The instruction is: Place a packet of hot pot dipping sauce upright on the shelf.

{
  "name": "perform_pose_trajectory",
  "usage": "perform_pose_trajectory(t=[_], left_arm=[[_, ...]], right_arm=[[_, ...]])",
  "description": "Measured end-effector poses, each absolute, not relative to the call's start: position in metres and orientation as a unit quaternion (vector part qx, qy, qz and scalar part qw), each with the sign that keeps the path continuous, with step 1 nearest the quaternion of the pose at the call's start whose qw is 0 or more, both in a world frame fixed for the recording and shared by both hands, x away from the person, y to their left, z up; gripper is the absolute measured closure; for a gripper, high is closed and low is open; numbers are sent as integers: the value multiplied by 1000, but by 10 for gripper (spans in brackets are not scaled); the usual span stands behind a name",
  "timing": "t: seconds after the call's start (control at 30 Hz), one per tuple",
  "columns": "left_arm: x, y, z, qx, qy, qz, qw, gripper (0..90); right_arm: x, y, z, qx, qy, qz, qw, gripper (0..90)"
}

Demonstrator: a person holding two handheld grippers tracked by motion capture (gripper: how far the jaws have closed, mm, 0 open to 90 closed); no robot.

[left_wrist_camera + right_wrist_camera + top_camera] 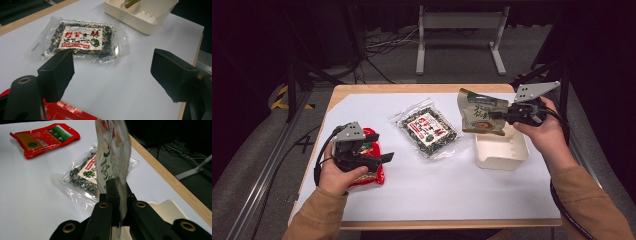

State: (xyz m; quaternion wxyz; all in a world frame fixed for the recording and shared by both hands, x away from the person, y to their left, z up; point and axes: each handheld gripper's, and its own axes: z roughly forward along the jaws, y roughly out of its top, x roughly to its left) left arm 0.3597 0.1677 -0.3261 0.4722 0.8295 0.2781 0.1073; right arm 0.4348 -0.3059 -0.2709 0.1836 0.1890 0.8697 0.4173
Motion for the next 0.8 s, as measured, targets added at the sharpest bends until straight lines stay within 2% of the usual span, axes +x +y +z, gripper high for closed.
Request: perform_pose_trajectory(t=[0.8], left_arm=[[356,181,-333,819,301,118,474,187]], right_arm=[[472,-344,-268,237,827,463,212,891]])
